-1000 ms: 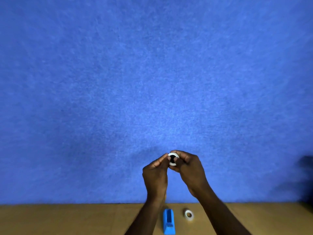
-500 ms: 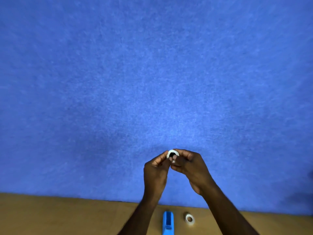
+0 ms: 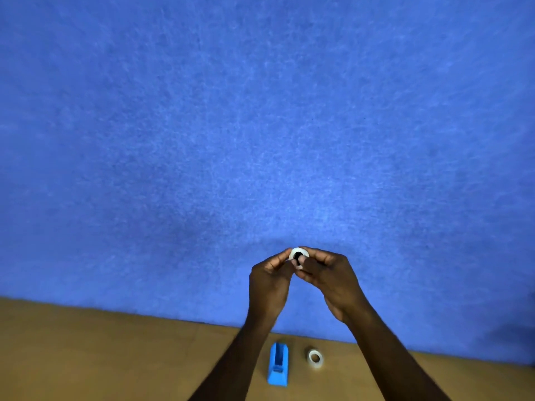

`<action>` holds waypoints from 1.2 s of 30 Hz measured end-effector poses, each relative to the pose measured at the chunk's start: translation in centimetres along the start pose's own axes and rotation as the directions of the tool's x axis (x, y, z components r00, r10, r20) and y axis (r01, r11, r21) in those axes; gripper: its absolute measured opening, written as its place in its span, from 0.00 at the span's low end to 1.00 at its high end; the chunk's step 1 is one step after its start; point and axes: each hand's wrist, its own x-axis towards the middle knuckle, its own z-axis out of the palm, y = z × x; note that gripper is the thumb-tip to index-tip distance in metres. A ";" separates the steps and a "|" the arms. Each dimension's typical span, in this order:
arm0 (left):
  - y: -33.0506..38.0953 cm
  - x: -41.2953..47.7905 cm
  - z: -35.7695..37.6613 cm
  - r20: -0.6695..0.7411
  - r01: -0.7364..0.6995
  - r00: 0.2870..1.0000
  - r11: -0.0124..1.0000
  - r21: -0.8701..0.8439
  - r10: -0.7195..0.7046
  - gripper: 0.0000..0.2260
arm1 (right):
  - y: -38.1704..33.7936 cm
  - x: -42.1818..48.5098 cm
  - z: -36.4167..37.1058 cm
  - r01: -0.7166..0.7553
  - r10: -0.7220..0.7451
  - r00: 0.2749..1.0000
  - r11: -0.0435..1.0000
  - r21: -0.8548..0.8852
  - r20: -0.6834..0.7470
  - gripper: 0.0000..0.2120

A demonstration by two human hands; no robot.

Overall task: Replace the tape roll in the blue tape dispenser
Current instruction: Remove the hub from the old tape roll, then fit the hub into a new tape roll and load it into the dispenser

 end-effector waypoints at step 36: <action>-32.7 4.7 4.8 0.135 -0.203 0.913 -0.143 0.969 -0.384 0.15 | 25.7 -5.4 -19.2 -0.254 0.334 0.803 0.941 0.223 -0.493 0.10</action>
